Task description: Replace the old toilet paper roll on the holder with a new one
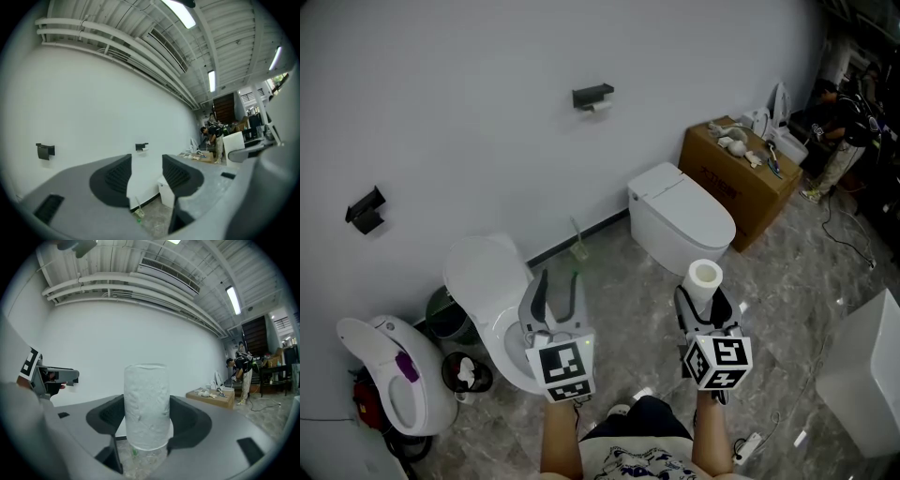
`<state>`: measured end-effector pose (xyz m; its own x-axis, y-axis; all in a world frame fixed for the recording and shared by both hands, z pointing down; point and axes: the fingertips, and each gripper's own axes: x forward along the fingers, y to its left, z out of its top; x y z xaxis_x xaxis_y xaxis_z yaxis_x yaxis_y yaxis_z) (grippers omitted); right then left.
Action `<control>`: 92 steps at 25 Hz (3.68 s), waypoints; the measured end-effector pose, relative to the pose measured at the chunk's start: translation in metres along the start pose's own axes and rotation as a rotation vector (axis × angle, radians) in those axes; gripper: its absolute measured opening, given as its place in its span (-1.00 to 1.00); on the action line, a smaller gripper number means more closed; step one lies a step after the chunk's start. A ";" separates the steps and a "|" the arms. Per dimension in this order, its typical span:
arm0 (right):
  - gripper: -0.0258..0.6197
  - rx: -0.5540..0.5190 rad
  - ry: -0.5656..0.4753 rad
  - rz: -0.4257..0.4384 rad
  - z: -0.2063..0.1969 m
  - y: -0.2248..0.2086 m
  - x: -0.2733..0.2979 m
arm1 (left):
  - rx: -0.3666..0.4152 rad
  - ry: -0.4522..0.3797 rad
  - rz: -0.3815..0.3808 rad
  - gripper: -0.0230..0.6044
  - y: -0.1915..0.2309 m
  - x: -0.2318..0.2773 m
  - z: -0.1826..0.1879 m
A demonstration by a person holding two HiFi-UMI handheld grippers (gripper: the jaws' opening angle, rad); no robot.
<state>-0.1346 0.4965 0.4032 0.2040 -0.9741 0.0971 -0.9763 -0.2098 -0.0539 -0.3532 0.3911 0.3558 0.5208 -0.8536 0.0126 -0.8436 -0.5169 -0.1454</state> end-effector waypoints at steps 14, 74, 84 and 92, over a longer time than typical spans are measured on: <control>0.03 0.006 0.009 0.005 0.000 -0.016 0.043 | -0.048 -0.009 -0.011 -0.04 0.002 0.045 -0.003; 0.03 0.000 -0.009 0.161 0.079 -0.161 0.565 | -0.016 -0.019 0.131 -0.06 0.030 0.558 0.007; 0.03 -0.006 0.004 0.165 0.087 -0.161 0.648 | 0.001 0.000 0.104 -0.06 0.047 0.640 0.003; 0.03 -0.001 0.019 0.192 0.084 -0.154 0.702 | 0.009 0.038 0.147 -0.06 0.073 0.678 -0.006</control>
<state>0.1651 -0.1625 0.3961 0.0129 -0.9945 0.1041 -0.9972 -0.0205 -0.0721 -0.0622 -0.2257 0.3596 0.3863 -0.9219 0.0277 -0.9091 -0.3857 -0.1576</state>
